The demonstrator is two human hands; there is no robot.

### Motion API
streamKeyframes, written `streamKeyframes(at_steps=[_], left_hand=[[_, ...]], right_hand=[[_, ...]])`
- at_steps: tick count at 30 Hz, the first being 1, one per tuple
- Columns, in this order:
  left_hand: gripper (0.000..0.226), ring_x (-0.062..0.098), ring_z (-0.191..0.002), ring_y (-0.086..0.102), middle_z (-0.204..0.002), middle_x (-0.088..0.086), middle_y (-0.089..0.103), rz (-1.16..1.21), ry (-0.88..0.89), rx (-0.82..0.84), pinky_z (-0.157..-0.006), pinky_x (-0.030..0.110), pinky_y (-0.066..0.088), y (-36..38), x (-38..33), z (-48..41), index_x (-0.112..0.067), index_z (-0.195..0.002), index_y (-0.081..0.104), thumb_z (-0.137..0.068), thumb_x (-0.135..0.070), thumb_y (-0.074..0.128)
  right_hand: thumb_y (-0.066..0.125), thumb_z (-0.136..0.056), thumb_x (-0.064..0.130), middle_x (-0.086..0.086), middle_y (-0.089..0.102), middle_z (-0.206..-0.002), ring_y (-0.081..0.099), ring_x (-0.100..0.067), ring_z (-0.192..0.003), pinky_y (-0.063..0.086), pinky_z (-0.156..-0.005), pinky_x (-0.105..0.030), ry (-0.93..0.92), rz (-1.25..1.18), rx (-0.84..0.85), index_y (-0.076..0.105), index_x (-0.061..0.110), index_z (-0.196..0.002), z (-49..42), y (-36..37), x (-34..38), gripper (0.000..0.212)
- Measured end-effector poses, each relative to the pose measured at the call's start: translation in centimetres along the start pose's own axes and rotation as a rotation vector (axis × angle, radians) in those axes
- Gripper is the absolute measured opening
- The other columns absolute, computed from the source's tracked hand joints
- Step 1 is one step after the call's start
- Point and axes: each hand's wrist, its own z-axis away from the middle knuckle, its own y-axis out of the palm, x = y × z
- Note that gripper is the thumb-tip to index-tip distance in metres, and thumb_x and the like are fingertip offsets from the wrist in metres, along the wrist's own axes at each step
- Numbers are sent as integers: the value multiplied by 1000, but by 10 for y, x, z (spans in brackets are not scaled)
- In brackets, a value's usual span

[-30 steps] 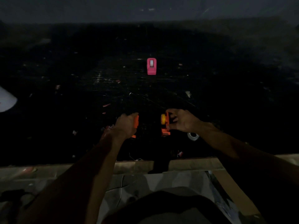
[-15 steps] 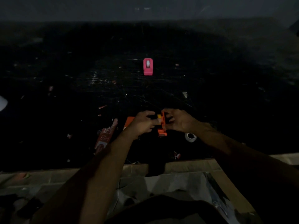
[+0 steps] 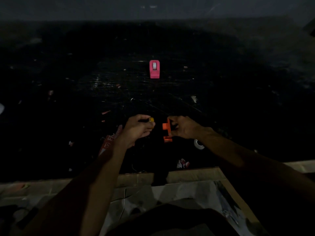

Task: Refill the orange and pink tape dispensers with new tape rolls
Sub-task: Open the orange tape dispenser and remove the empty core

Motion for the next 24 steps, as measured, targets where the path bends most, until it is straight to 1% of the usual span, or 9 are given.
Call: streamKeyframes(at_steps=[3, 9, 11, 14, 17, 19, 20, 22, 24], left_hand=[[38, 21, -100, 66, -107, 7, 68, -7, 1, -17, -78, 26, 53, -2, 1, 2, -17, -119, 59, -83, -13, 71], [40, 16, -90, 65, -101, 6, 68, -37, 1, -14, -79, 27, 54, 6, 3, 5, -16, -121, 57, -84, -12, 70], [40, 17, -92, 65, -104, 8, 68, -46, 9, -4, -81, 28, 54, 8, 2, 8, -16, -121, 58, -83, -12, 71], [38, 18, -96, 65, -107, 8, 68, -45, 22, 3, -83, 29, 54, 9, -2, 10, -16, -119, 59, -83, -13, 71], [31, 17, -93, 66, -107, 8, 68, -81, 64, -17, -84, 31, 54, 15, -9, 11, -21, -111, 61, -82, -16, 72], [30, 18, -91, 67, -106, 8, 69, -143, 135, -45, -80, 31, 54, 25, -13, 10, -23, -109, 62, -81, -19, 73], [31, 19, -91, 68, -106, 8, 69, -176, 170, -51, -76, 30, 53, 32, -16, 9, -23, -109, 62, -80, -21, 73], [33, 22, -92, 69, -107, 9, 68, -257, 229, -54, -72, 29, 53, 46, -20, 7, -25, -108, 62, -78, -23, 75], [35, 20, -93, 67, -106, 7, 68, -356, 284, -54, -78, 31, 55, 62, -22, 6, -26, -108, 63, -76, -24, 77]], right_hand=[[73, -78, 21, -9, 58, -130, 56, -18, -114, 40, -94, -23, 2, 36, -5, 37, 14, -142, -1, 1, -1, 74], [72, -80, 23, -13, 49, -140, 52, -24, -122, 38, -100, -27, 31, 96, 5, 18, 13, -149, 1, 0, 2, 88], [73, -79, 23, -14, 48, -141, 52, -24, -122, 39, -100, -27, 40, 80, 17, 15, 13, -149, 5, -1, 4, 91], [73, -79, 20, -13, 55, -133, 55, -25, -119, 41, -100, -28, 37, 72, -12, 26, 17, -147, 6, -6, 2, 83], [71, -80, 18, -10, 58, -130, 57, -22, -116, 42, -95, -25, 71, 125, -59, 40, 17, -140, 18, -24, -5, 67], [73, -77, 22, -6, 62, -125, 59, -19, -112, 45, -97, -27, 65, 236, -71, 51, 17, -132, 33, -40, -14, 59], [74, -74, 25, -4, 64, -123, 60, -18, -111, 47, -98, -30, 60, 291, -57, 54, 19, -128, 42, -46, -18, 58], [74, -70, 32, -1, 65, -121, 60, -20, -112, 49, -97, -36, 64, 429, -5, 55, 25, -126, 57, -51, -27, 60], [71, -69, 42, 0, 59, -127, 52, -24, -118, 46, -98, -41, 83, 598, 25, 49, 33, -128, 66, -48, -36, 63]])
